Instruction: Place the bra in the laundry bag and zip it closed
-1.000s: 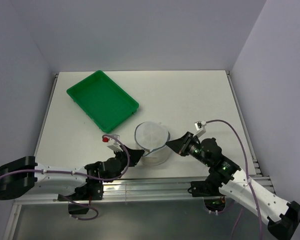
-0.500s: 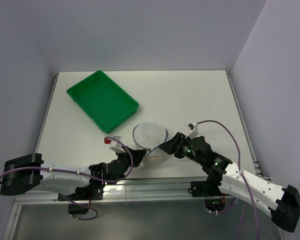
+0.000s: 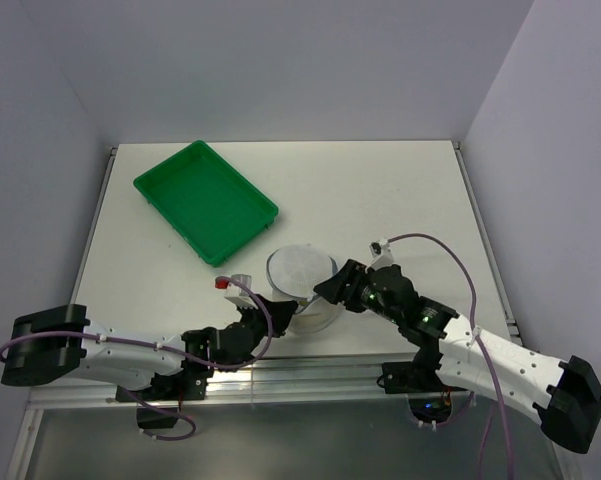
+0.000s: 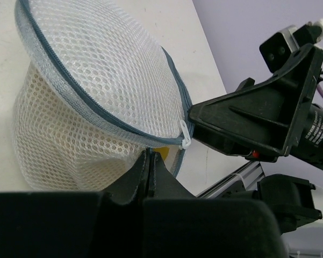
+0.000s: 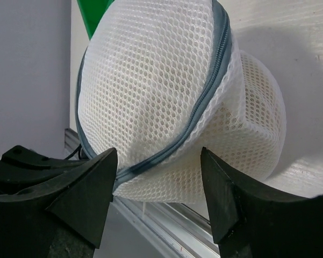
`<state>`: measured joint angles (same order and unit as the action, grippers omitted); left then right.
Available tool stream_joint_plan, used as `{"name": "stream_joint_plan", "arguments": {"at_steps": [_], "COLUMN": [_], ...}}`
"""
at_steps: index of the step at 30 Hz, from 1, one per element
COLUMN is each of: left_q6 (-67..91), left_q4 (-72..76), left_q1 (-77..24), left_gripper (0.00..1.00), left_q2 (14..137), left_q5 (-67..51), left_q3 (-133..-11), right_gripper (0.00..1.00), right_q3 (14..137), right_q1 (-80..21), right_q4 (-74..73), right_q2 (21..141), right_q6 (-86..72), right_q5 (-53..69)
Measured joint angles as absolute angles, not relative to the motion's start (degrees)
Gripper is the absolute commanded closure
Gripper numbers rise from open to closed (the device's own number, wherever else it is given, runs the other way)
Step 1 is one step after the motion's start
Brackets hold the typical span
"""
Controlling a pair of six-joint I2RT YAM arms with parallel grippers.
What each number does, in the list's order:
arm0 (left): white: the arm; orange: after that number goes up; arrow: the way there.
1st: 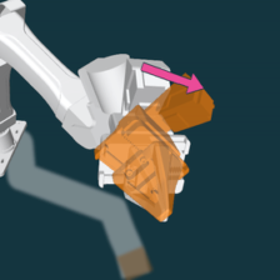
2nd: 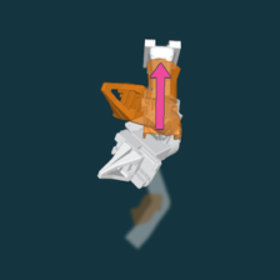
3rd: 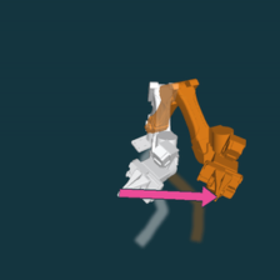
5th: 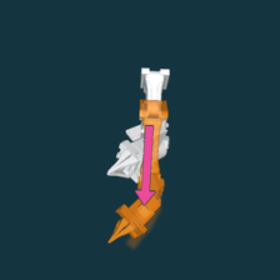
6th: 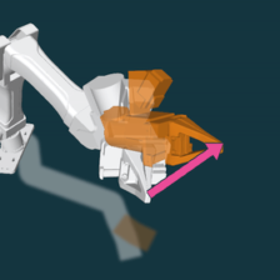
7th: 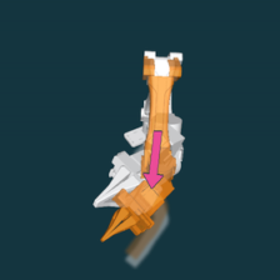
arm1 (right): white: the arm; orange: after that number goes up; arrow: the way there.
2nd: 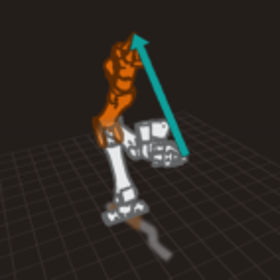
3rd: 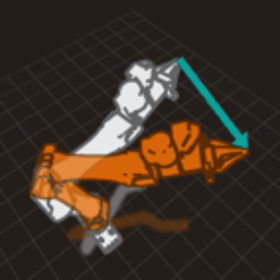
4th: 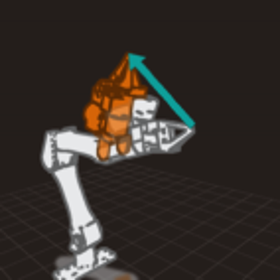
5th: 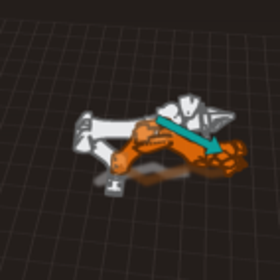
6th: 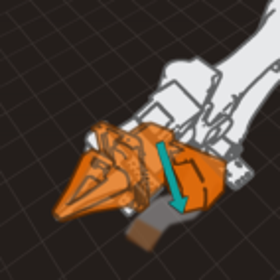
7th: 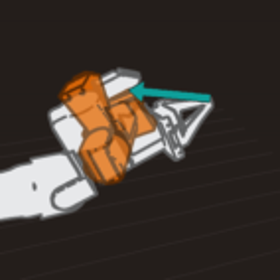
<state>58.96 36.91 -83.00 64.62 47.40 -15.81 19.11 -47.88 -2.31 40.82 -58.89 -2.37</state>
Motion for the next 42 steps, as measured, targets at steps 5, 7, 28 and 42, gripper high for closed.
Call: {"name": "stream_joint_plan", "arguments": {"at_steps": [5, 7, 28, 42], "left_q6": [56.7, 56.0, 55.4, 64.1], "left_q4": [35.7, 35.2, 13.9, 15.2], "left_q1": [-83.5, -83.6, -82.6, -82.3], "left_gripper": [1.00, 1.00, 0.40, 0.60], "left_q2": [64.8, 64.8, 49.5, 59.3], "left_q5": [48.1, 48.5, 48.1, 38.2], "left_q3": [-17.1, -17.4, -27.0, -27.3], "right_gripper": [0.47, 0.58, 1.00, 1.00], "right_q3": [22.2, 22.5, 10.7, 1.8], "right_q1": [-47.9, -47.9, -48.1, -48.1], "right_q4": [-4.1, -4.1, 35.2, 50.4], "right_q2": [43.3, 43.7, 38.9, 44.8], "right_q6": [-57.4, -57.2, -52.9, -54.6], "right_q5": [-2.5, -2.8, -11.0, -9.4]}}
